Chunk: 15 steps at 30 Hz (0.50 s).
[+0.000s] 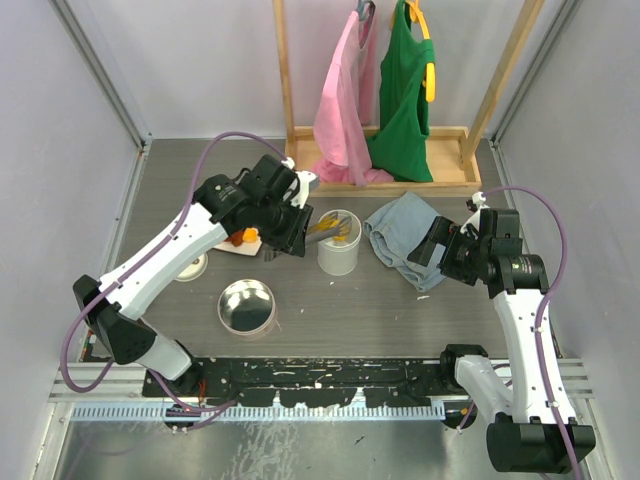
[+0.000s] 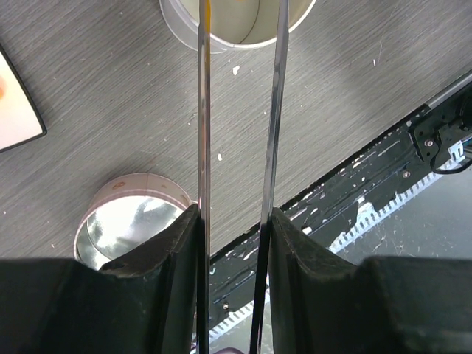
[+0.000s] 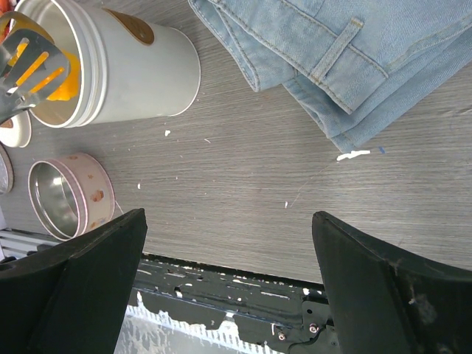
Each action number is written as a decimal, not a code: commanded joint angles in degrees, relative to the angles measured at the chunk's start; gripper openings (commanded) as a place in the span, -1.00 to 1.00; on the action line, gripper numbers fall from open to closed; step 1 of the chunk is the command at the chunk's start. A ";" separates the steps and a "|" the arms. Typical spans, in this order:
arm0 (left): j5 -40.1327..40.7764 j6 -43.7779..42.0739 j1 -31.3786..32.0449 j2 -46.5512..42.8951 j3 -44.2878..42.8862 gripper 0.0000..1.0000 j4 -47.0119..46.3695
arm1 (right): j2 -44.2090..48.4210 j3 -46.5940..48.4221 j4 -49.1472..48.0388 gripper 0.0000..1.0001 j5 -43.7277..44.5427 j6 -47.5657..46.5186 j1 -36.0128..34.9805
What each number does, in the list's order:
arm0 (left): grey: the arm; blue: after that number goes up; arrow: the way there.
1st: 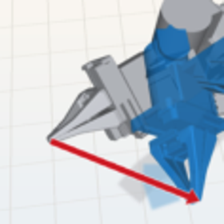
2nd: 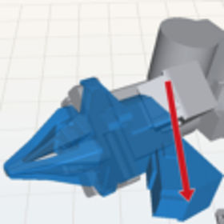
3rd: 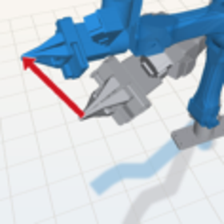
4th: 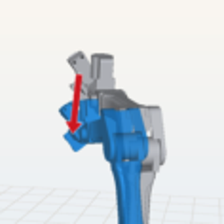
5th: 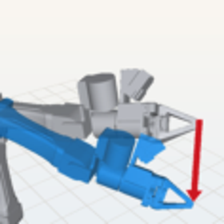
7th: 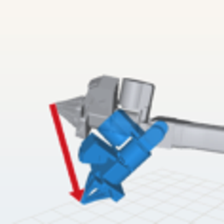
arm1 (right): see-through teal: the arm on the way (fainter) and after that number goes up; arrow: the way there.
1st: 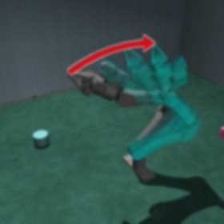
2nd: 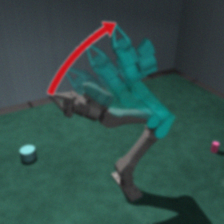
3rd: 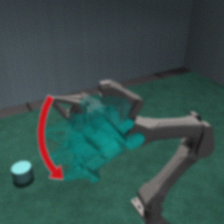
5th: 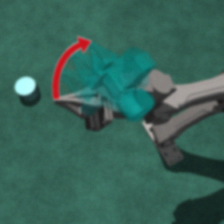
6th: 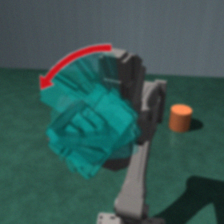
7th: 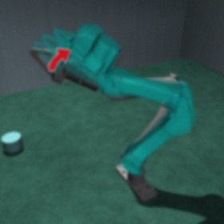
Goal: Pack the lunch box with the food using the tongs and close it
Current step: Place the fake food in the packing box.
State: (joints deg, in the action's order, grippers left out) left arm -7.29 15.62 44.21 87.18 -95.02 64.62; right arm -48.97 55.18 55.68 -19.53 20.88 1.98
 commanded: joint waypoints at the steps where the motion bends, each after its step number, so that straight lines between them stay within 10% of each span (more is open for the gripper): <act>1: -0.35 -0.53 0.31 -1.13 -2.38 -0.26 -4.13 | 1.24 0.22 -2.55 0.98 0.54 -0.87 -0.31; 15: -2.11 -0.40 0.29 -1.20 -2.65 -0.16 -3.90 | 1.89 -0.02 -2.59 0.98 0.72 -0.80 -0.47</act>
State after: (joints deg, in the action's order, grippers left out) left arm -8.19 15.62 44.21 87.15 -95.07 63.61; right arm -48.23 55.07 55.31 -19.22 20.88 1.91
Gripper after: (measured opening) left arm 0.421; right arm 0.988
